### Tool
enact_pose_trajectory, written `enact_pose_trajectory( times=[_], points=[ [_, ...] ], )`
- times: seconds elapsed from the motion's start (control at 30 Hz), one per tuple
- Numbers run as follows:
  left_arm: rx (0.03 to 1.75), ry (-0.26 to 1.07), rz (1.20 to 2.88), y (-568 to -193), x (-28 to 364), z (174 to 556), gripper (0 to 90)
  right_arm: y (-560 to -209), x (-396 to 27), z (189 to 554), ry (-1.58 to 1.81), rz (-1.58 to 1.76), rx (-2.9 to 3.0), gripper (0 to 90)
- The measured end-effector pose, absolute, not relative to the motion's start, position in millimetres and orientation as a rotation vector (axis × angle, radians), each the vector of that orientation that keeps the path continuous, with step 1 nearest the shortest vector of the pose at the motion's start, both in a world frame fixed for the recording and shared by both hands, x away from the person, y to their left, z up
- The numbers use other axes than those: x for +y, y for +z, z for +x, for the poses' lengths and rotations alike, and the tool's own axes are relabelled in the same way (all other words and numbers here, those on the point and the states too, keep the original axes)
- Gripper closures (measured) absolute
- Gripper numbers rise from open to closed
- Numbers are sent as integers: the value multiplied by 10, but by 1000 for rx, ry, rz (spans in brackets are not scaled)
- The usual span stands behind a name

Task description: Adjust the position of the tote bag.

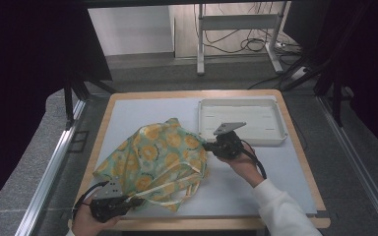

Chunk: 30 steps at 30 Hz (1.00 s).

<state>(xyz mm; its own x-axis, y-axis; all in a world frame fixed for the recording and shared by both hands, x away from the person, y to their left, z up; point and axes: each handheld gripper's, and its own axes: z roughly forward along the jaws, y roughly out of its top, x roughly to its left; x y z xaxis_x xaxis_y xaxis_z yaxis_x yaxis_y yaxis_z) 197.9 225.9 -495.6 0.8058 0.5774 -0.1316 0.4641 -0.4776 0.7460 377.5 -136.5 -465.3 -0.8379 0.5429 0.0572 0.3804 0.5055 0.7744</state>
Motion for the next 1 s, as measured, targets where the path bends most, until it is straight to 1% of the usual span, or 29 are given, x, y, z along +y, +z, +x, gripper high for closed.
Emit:
enact_pose_trajectory(
  times=[0.53,1.0],
  points=[
    [837,196,2113,-4967,2443,1982,874,-4687,-1560,3436,1334,808,2586,896],
    [922,216,2081,-4952,2706,2088,873,-4803,-1515,3085,1360,787,2651,896]
  ],
)
